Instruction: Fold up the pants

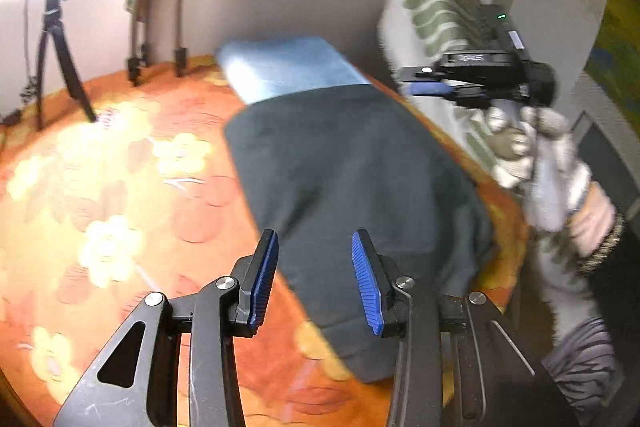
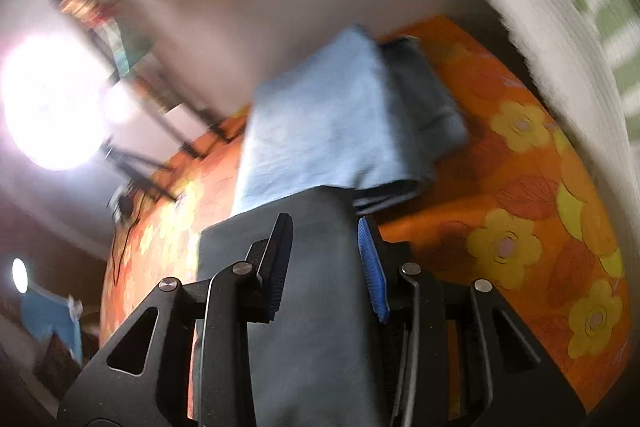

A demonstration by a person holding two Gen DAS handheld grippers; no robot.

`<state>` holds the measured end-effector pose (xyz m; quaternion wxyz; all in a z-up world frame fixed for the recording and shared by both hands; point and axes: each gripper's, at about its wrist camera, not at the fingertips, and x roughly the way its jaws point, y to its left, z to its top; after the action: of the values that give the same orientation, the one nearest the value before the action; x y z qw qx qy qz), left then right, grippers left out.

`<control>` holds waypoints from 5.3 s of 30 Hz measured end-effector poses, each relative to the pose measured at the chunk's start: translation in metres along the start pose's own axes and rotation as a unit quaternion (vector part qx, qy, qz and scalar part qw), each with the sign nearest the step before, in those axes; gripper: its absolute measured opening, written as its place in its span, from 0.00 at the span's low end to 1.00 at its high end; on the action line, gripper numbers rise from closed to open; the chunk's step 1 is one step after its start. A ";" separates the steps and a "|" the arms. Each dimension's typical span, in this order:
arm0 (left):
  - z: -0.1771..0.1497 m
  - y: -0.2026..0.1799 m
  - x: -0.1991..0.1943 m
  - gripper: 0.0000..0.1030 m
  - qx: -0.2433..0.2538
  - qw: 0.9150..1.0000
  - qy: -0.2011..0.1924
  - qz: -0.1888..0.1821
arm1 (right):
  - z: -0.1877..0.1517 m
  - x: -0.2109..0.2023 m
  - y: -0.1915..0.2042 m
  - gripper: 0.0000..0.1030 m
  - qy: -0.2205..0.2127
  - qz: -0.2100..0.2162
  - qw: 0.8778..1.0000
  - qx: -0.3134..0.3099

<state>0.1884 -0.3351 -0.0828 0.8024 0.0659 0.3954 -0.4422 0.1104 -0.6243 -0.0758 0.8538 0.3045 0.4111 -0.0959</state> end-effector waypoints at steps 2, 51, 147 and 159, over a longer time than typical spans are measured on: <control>0.005 0.009 -0.002 0.36 -0.007 1.000 0.005 -0.001 | -0.008 0.002 0.018 0.36 0.013 -0.010 1.000 -0.021; 0.047 0.065 0.092 0.57 -0.156 0.984 0.076 -0.035 | -0.048 0.019 -0.042 0.97 0.071 -0.050 0.996 -0.023; 0.036 0.034 0.102 0.15 -0.105 0.994 -0.025 0.001 | -0.048 0.049 -0.071 0.55 0.079 0.074 0.993 0.036; 0.049 0.017 0.066 0.14 -0.083 0.994 -0.066 -0.004 | -0.046 0.008 -0.009 0.15 0.024 0.035 0.999 -0.027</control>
<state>0.2489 -0.3909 -0.1000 0.8280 -0.0319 0.3768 -0.4140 0.0823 -0.6032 -0.1072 0.8543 0.2980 0.4233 -0.0475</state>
